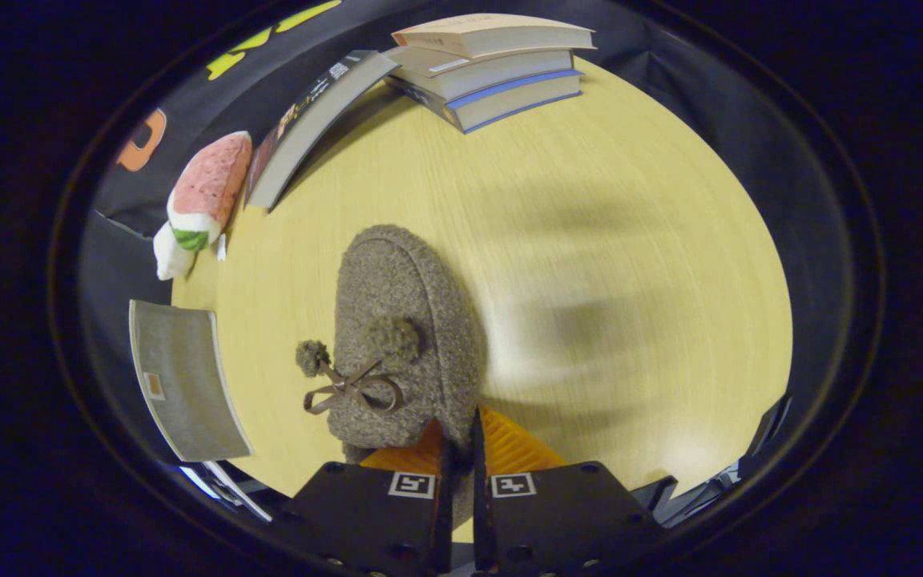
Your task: Open the storage box then place both shoes into the box .Put the left shoe in first, then the right shoe, with the right side of both shoes facing outward in a uniform manner.
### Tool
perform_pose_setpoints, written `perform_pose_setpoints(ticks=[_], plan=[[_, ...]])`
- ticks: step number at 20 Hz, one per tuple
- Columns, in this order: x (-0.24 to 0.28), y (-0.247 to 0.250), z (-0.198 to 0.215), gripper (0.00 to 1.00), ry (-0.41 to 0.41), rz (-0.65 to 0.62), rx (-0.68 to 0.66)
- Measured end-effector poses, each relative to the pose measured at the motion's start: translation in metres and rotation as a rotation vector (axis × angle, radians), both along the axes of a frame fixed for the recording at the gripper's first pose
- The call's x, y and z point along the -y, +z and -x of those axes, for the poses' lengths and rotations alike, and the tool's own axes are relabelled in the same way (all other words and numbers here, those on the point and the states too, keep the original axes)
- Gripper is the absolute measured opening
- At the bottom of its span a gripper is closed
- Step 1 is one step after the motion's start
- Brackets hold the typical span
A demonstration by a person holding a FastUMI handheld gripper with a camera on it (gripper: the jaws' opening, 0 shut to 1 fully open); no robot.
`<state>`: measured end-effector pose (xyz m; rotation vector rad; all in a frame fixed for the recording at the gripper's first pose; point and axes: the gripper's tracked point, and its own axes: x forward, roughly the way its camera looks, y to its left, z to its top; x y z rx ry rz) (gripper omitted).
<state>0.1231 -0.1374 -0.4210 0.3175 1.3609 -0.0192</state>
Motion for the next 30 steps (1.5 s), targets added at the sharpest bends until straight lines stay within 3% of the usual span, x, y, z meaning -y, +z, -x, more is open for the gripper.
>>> perform_pose_setpoints(ticks=[1,2,7,14,19,23,30], plan=[[0.005,0.003,-0.001,0.11,-0.012,-0.003,0.003],[0.005,0.0,-0.002,0.01,-0.033,-0.017,-0.01],[-0.007,0.024,0.024,0.0,-0.139,-0.125,-0.058],[-0.057,0.121,0.017,0.0,-0.018,-0.031,0.066],[-0.165,0.183,0.015,0.0,0.068,-0.113,0.123],[-0.274,0.212,0.022,0.0,0.195,-0.156,0.132],[-0.409,0.167,0.035,0.0,0.256,-0.167,-0.003]])
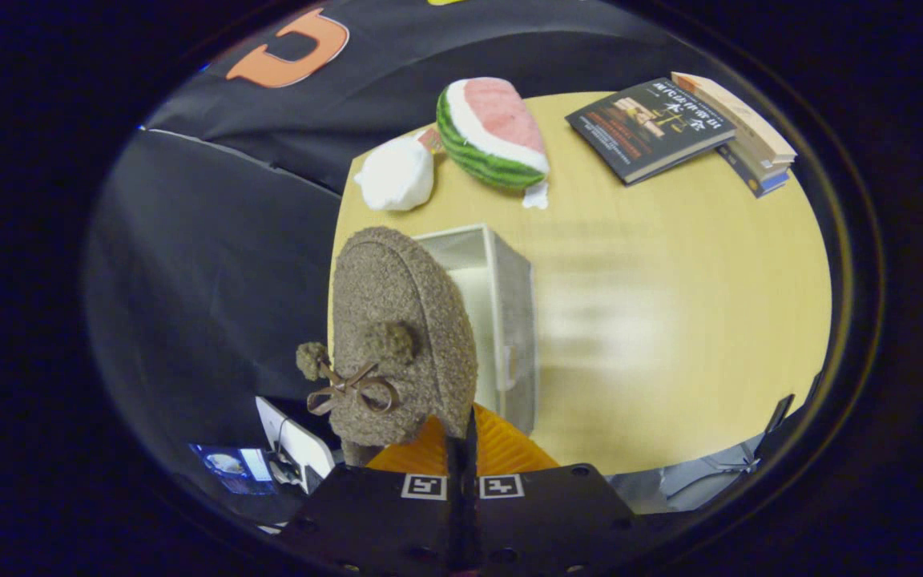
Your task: Open the storage box then place both shoes into the box .Put the left shoe in first, then the right shoe, with the right side of both shoes facing outward in a uniform manner.
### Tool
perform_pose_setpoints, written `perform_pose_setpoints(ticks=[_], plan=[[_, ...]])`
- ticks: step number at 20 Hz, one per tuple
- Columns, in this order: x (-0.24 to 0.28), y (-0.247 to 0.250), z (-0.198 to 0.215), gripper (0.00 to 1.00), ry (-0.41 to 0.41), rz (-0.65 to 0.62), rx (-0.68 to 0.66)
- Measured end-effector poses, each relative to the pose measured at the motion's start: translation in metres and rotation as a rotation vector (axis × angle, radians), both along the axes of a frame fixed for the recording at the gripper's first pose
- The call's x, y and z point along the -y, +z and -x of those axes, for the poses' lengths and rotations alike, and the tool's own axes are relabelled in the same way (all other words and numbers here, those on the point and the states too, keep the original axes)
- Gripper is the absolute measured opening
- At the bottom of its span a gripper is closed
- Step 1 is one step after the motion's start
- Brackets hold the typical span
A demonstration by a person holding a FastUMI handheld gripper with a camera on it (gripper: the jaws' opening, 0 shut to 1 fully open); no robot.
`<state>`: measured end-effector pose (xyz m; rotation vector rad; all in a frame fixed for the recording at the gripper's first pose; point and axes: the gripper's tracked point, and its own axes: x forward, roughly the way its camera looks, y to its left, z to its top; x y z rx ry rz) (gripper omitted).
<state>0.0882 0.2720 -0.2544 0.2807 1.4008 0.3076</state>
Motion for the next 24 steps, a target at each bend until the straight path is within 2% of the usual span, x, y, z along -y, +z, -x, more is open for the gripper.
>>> perform_pose_setpoints(ticks=[5,9,13,19,20,23,24], plan=[[-0.024,-0.045,-0.012,0.0,-0.056,0.201,0.051],[-0.017,-0.065,-0.021,0.0,-0.109,0.366,0.086],[-0.009,-0.083,-0.031,0.0,-0.156,0.471,0.102],[-0.009,-0.087,-0.03,0.03,-0.185,0.486,0.107],[-0.009,-0.085,-0.029,0.07,-0.188,0.476,0.112],[-0.011,-0.076,-0.025,0.13,-0.197,0.443,0.137],[-0.011,-0.069,-0.024,0.18,-0.197,0.436,0.154]])
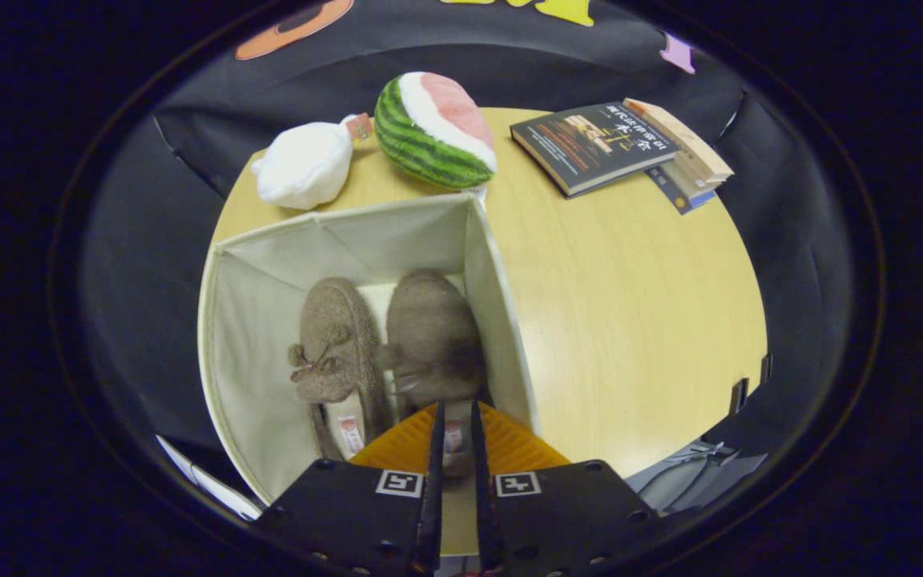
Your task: Open the storage box then place both shoes into the box .Put the left shoe in first, then the right shoe, with the right side of both shoes facing outward in a uniform manner.
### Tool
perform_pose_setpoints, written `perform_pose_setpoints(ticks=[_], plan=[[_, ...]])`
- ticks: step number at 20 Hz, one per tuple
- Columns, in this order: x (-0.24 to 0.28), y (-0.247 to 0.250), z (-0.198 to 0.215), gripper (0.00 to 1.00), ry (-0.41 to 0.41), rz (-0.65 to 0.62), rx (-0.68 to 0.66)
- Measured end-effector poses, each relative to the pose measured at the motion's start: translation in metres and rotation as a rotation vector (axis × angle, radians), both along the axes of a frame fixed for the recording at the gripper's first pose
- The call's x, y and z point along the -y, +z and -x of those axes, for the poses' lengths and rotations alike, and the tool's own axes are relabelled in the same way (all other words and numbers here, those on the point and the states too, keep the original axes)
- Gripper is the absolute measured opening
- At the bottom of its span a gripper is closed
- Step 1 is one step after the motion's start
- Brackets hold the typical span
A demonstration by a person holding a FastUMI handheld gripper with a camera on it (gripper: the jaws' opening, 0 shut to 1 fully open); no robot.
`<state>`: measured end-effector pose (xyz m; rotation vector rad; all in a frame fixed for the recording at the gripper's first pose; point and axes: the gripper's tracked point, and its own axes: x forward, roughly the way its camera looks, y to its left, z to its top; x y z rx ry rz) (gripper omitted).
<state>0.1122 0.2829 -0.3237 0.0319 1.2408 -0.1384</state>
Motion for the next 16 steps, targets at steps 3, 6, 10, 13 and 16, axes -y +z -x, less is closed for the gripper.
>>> perform_pose_setpoints(ticks=[3,6,10,13,16], plan=[[-0.001,0.02,0.005,0.3,0.027,-0.018,0.054],[0.012,0.051,0.009,0.43,0.044,-0.017,0.134],[0.044,0.104,0.017,0.52,0.039,-0.009,0.264],[0.076,0.134,0.028,0.55,0.02,-0.012,0.344],[0.106,0.163,0.04,0.67,0.028,-0.009,0.434]])
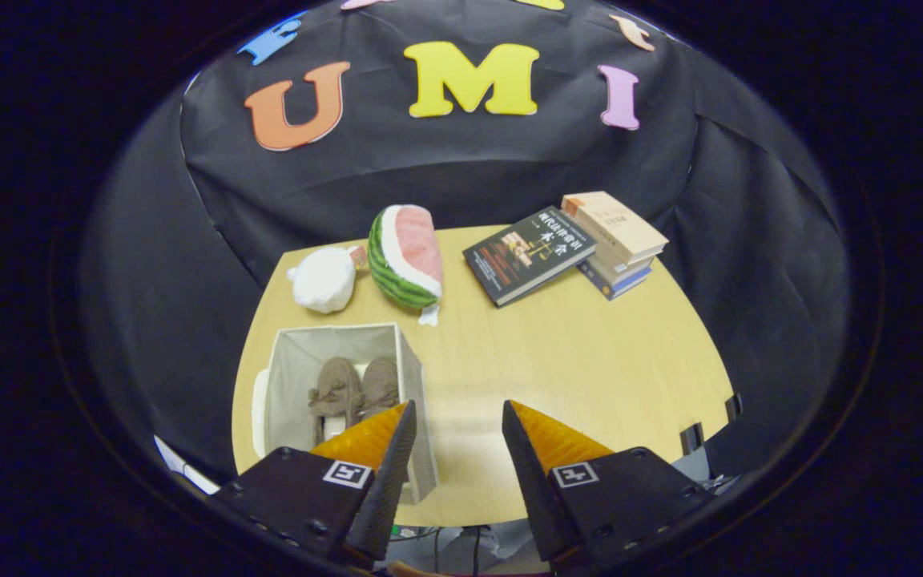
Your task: Open the storage box then place both shoes into the box .Put the left shoe in first, then the right shoe, with the right side of both shoes facing outward in a uniform manner.
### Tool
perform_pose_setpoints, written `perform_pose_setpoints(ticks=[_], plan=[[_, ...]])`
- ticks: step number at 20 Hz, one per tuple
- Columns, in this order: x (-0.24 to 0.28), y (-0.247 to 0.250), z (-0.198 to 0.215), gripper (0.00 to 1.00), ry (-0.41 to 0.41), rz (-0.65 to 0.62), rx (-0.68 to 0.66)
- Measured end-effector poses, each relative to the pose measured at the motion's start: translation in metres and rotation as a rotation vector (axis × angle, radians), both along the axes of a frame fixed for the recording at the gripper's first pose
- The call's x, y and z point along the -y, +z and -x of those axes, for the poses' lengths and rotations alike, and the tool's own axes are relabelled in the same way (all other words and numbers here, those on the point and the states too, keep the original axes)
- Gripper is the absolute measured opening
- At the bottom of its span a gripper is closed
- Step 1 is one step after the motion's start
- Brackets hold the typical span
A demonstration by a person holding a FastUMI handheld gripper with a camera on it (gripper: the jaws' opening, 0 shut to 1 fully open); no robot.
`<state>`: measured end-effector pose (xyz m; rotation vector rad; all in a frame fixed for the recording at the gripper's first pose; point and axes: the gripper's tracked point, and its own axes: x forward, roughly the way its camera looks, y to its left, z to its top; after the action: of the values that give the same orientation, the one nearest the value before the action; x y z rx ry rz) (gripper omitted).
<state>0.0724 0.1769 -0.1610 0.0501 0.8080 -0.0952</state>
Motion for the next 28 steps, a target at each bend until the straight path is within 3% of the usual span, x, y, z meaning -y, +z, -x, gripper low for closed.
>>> perform_pose_setpoints(ticks=[6,14,17,28], plan=[[0.056,0.061,0.028,0.93,0.057,0.039,0.205],[0.113,0.176,0.067,0.95,0.104,0.03,0.624],[0.127,0.197,0.077,0.94,0.114,0.073,0.732],[0.12,0.206,0.084,0.95,0.093,0.096,0.821]])
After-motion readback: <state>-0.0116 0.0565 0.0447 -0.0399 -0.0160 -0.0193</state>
